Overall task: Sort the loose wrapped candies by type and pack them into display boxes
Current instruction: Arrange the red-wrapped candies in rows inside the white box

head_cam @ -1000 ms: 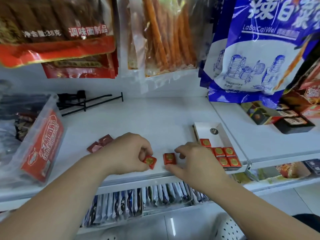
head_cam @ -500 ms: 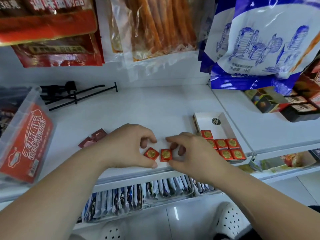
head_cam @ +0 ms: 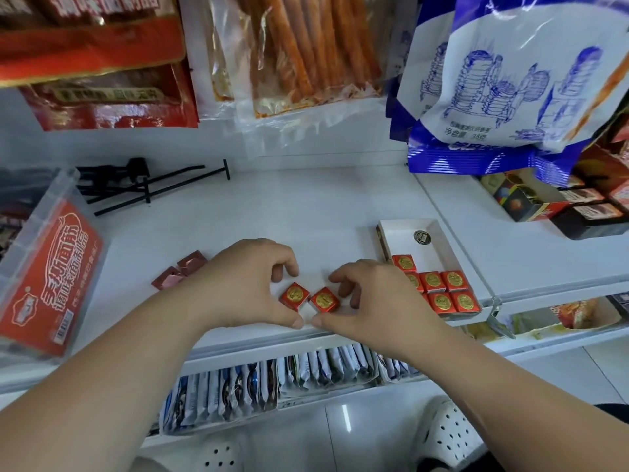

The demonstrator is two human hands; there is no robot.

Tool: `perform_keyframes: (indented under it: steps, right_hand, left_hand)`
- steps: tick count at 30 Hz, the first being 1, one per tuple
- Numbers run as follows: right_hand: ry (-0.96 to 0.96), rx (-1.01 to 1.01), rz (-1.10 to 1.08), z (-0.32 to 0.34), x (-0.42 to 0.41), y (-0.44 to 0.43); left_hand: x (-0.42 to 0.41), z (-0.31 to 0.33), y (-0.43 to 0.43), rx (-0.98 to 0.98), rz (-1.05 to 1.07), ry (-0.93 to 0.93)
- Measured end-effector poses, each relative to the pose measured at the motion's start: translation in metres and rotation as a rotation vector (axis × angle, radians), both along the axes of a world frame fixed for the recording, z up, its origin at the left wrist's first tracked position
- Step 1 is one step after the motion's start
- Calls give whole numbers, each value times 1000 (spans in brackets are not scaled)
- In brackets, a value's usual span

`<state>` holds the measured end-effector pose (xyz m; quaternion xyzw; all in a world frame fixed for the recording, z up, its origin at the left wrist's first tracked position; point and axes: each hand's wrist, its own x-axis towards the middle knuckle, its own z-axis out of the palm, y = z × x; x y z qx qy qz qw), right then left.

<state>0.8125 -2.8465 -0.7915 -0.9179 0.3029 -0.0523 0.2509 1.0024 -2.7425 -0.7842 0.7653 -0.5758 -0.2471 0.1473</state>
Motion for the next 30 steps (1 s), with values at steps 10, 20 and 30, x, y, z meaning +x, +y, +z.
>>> perform_keyframes:
  steps: [10, 20, 30]
  right_hand:
    - [-174, -41, 92, -2, -2, -4]
    - [-407, 108, 18, 21, -30, -32]
    - [-462, 158, -43, 42, -78, -76]
  left_hand:
    - [-2, -10, -3, -87, -31, 51]
    - [-38, 5, -29, -386, 14, 414]
    - [-89, 16, -80, -492, 36, 509]
